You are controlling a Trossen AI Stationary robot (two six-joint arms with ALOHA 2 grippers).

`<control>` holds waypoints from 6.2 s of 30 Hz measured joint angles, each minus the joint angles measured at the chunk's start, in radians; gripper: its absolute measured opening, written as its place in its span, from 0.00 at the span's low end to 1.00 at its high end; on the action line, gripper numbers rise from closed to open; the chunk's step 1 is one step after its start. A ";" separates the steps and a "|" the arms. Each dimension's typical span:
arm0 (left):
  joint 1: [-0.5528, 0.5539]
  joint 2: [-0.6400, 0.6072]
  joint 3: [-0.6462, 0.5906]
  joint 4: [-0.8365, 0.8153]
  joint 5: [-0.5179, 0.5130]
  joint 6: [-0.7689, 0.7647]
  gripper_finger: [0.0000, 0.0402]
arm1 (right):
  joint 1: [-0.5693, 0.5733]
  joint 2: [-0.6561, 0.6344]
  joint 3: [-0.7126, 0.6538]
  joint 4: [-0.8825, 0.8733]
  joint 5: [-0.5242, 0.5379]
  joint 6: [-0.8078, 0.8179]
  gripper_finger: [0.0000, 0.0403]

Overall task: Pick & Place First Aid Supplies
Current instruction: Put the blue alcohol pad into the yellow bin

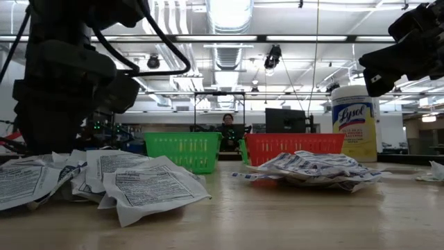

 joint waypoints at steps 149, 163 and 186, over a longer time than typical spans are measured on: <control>0.104 -0.075 0.003 -0.215 -0.230 -0.097 0.00 | 0.000 0.000 0.000 0.000 0.000 0.000 0.07; 0.110 -0.075 0.001 -0.219 -0.235 -0.083 0.11 | 0.000 0.000 0.000 0.000 0.000 0.000 0.07; 0.111 -0.076 0.002 -0.227 -0.098 -0.179 0.24 | 0.000 0.000 0.000 0.000 0.000 0.000 0.07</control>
